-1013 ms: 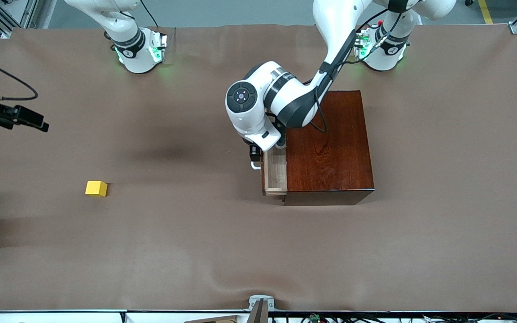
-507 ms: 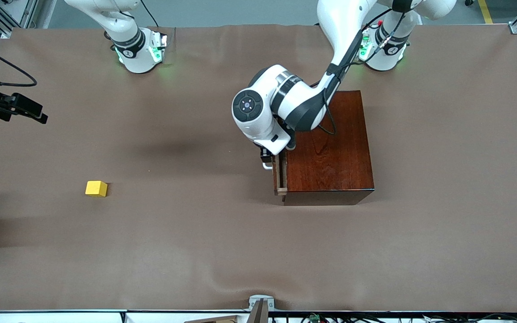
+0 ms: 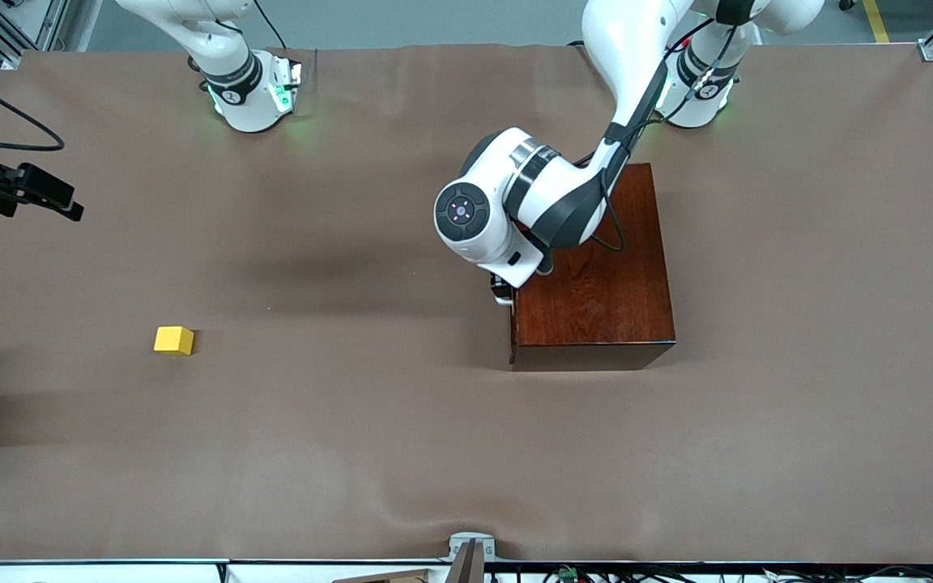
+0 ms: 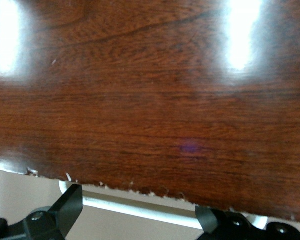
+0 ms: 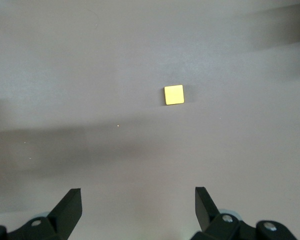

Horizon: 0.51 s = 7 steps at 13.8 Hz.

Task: Open drawer, take yellow block, close drawer
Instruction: 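Push the drawer shut with the left gripper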

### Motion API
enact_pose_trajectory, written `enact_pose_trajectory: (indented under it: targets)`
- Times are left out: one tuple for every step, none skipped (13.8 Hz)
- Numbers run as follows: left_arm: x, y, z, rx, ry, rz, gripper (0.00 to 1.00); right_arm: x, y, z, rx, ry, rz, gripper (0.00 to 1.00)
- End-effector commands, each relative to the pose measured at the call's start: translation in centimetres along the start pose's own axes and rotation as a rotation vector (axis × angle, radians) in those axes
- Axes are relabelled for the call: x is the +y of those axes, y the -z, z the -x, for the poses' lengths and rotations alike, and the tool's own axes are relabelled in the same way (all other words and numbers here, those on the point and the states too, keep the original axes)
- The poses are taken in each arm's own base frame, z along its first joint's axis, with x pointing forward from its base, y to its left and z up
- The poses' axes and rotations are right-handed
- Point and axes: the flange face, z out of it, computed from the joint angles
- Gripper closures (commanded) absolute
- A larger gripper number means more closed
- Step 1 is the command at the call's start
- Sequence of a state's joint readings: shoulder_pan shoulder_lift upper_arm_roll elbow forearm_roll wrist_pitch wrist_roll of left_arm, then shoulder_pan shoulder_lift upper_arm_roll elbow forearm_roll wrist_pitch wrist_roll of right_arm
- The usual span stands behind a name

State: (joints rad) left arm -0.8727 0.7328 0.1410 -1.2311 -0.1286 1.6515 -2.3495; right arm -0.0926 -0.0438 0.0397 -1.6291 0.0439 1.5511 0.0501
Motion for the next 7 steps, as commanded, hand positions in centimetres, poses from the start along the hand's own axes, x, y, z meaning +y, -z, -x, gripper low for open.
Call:
enact_pose_trajectory:
  targets:
    - [0.1, 0.2, -1.8, 0.049, 0.01, -0.025, 0.0, -0.2, 0.1, 0.5, 0.002, -0.012, -0.006, 0.0]
    - [0.0, 0.9, -1.9, 0.04, 0.011, -0.019, 0.0, 0.0, 0.1, 0.6, -0.003, -0.006, -0.006, 0.0]
    - [0.2, 1.3, -2.2, 0.036, 0.017, -0.013, 0.0, 0.0, 0.1, 0.6, -0.003, -0.004, -0.006, 0.0]
    - [0.1, 1.4, -2.0, 0.034, 0.014, -0.011, 0.0, -0.1, 0.3, 0.6, 0.003, -0.003, -0.006, 0.0]
    - [-0.3, 2.0, -1.8, 0.025, 0.008, -0.006, 0.0, 0.0, 0.3, 0.6, 0.003, -0.003, -0.006, 0.0]
    - [-1.2, 3.9, -1.7, -0.001, -0.003, 0.013, 0.0, -0.1, 0.3, 0.6, 0.003, -0.001, -0.005, 0.0]
    - [-1.9, 5.0, -1.6, -0.015, -0.012, 0.024, 0.0, 0.0, 0.4, 0.6, 0.005, -0.003, -0.003, 0.0]
